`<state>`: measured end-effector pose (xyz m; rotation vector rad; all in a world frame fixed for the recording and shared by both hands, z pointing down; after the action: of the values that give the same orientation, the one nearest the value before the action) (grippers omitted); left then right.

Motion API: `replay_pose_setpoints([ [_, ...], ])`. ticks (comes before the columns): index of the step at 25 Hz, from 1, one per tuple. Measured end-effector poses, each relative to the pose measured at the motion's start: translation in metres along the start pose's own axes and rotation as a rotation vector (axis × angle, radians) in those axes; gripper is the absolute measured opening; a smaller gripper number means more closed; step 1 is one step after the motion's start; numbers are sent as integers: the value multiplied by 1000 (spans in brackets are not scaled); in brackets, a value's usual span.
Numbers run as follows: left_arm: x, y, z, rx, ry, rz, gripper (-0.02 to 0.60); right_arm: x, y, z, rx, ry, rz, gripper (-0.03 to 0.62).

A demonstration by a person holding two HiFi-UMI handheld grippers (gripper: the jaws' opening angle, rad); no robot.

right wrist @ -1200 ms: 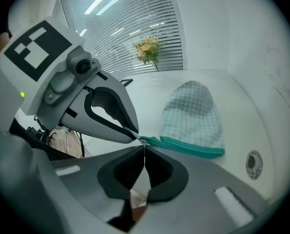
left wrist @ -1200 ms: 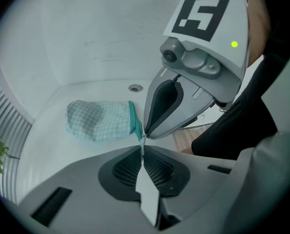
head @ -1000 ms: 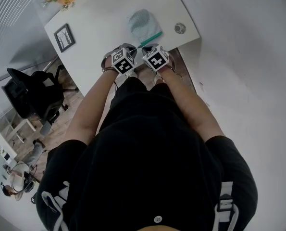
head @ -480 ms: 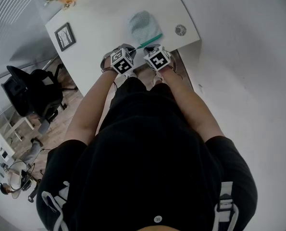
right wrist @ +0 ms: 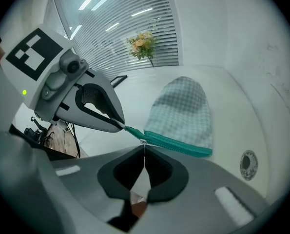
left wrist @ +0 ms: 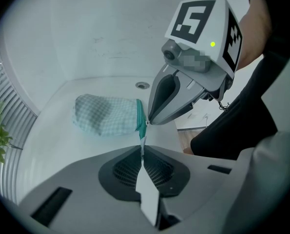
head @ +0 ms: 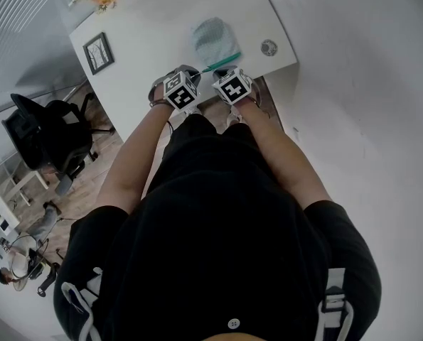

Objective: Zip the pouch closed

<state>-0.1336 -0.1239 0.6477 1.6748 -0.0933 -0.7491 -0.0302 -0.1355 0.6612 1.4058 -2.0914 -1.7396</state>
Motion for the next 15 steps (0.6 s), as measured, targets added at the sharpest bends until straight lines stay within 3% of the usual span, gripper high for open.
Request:
replay_pose_setpoints([
  [15,-14,-3,7,7,-12,15,20,-5,-4,-18,-46,32,9,14],
])
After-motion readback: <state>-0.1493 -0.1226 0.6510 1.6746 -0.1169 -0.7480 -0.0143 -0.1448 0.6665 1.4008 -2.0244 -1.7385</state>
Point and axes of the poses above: the fingertips, and each gripper's own axes: y forward along the fingers, z to its left, x out of its top, the point moved 7 cm from there along -y, backward along the fingers, and after that the axes turned 7 degrees about x, right-handed, at the moved point
